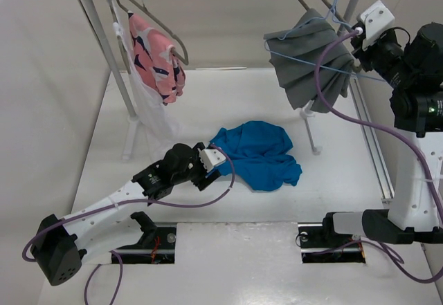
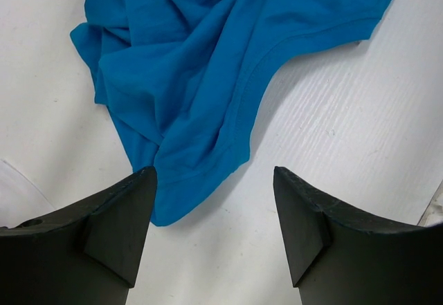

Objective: Place the t-shirt on the hanger
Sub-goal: Grab a hanger with the right arm

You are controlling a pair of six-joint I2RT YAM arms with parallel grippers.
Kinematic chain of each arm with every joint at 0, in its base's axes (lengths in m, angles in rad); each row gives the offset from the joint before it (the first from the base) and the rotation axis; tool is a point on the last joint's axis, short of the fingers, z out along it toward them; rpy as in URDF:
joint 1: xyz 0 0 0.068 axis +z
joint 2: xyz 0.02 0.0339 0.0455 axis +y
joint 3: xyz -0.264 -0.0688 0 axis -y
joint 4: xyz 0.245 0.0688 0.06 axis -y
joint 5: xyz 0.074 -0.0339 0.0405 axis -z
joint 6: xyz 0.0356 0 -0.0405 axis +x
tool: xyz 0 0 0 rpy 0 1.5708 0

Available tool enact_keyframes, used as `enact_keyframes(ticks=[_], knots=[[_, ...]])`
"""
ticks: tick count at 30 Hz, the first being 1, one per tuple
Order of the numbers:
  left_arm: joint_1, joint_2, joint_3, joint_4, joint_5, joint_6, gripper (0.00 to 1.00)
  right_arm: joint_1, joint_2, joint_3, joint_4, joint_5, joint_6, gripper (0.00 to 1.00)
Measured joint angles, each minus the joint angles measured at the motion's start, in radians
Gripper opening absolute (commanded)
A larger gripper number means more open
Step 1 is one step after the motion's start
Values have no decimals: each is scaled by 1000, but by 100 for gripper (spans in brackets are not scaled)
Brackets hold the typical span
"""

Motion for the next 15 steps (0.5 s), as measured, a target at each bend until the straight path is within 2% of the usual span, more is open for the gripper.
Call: enact_keyframes(ticks=[2, 6, 8, 13, 14, 15], knots=[[0, 0, -1, 0, 3, 0, 65, 0, -16, -11, 7, -18, 3, 30], [0, 0, -5, 0, 4, -1, 65, 0, -37, -39, 8, -44, 8, 30], [0, 0, -5, 0, 4, -1, 65, 0, -40, -53, 11, -55, 13, 42], [0, 0, -5, 0, 4, -1, 65, 0, -41, -92, 12, -70, 23, 53], [0, 0, -5, 0, 4, -1, 65, 0, -41, -99, 11, -71, 26, 59], [0, 0, -5, 0, 4, -1, 65, 0, -41, -105, 10, -69, 26, 59]])
